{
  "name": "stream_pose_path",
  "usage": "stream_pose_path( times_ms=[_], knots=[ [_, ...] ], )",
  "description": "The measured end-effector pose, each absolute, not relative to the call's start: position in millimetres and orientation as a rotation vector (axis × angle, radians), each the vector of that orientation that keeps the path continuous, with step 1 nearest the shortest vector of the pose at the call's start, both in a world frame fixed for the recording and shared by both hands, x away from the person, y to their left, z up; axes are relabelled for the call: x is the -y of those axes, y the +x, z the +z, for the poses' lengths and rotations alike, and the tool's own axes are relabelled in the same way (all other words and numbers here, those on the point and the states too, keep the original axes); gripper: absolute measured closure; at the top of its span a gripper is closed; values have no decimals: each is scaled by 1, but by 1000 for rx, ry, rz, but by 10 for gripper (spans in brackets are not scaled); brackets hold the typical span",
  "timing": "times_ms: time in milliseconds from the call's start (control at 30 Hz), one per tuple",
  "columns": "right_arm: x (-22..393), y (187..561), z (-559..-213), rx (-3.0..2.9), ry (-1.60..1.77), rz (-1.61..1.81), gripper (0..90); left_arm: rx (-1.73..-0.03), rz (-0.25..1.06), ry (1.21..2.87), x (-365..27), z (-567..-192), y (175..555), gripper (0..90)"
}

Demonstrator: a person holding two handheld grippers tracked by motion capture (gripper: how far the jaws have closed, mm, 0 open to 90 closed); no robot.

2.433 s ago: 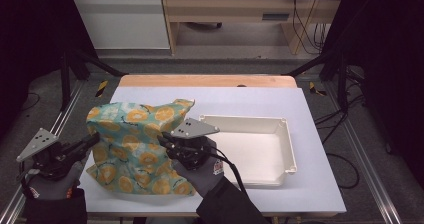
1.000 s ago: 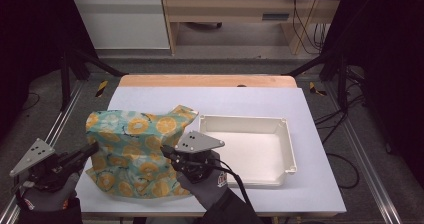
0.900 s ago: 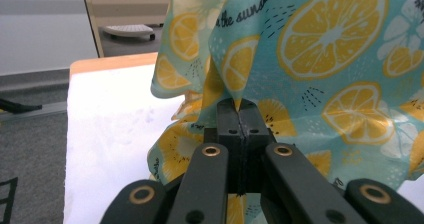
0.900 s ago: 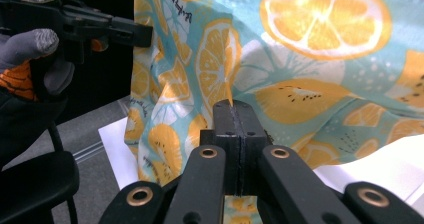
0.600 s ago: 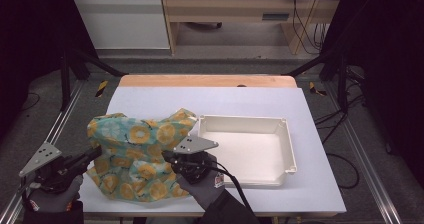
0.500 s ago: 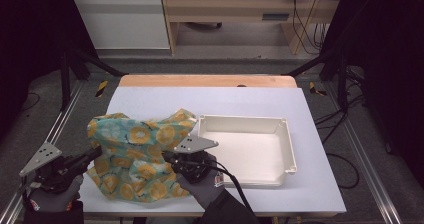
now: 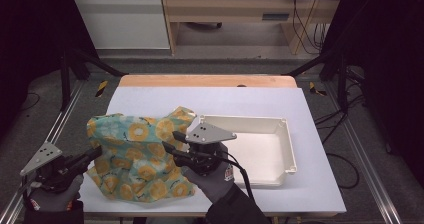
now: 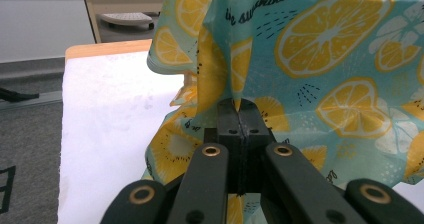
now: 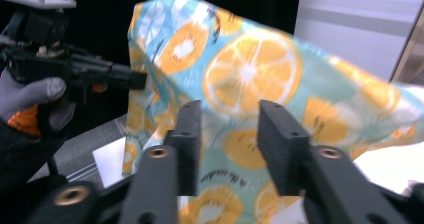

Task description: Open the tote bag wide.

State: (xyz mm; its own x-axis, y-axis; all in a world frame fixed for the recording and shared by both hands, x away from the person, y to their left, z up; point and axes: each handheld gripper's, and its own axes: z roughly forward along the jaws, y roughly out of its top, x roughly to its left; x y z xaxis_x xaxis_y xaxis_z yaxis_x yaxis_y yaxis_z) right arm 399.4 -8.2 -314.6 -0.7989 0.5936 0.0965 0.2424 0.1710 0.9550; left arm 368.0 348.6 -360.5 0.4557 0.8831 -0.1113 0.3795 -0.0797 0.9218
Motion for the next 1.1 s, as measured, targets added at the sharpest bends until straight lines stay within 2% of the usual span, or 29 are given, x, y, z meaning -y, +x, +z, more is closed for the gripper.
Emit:
stream_pose_path(
  times_ms=[133, 267, 300, 333, 400, 433, 500, 567, 767, 1033, 1100],
  knots=[
    [-2, 403, -315, -2153, 802, 1667, 441, -1106, 606, 1668, -349, -360, 368, 898],
    [-14, 406, -319, -2172, 804, 1625, 442, -1105, 606, 1667, -349, -360, 368, 898],
    [-18, 408, -320, -2185, 816, 1598, 539, -1106, 606, 1664, -350, -360, 368, 898],
    [-19, 408, -321, -2201, 827, 1588, 572, -1106, 606, 1664, -350, -360, 368, 898],
    [-18, 409, -322, -2214, 834, 1569, 708, -1108, 605, 1666, -350, -361, 368, 898],
    [-18, 409, -322, -2214, 834, 1569, 708, -1108, 605, 1666, -350, -361, 368, 898],
    [-13, 409, -322, -2210, 853, 1568, 833, -1109, 606, 1667, -350, -361, 368, 898],
    [-10, 408, -323, -2210, 855, 1569, 893, -1110, 606, 1668, -349, -361, 368, 898],
    [-5, 402, -323, -2219, 834, 1581, 900, -1106, 610, 1660, -350, -360, 368, 883],
    [-6, 396, -328, -2254, 798, 1576, 900, -1077, 621, 1601, -354, -346, 362, 705],
    [-7, 396, -330, -2259, 799, 1575, 900, -1070, 628, 1601, -354, -344, 361, 686]
  ],
)
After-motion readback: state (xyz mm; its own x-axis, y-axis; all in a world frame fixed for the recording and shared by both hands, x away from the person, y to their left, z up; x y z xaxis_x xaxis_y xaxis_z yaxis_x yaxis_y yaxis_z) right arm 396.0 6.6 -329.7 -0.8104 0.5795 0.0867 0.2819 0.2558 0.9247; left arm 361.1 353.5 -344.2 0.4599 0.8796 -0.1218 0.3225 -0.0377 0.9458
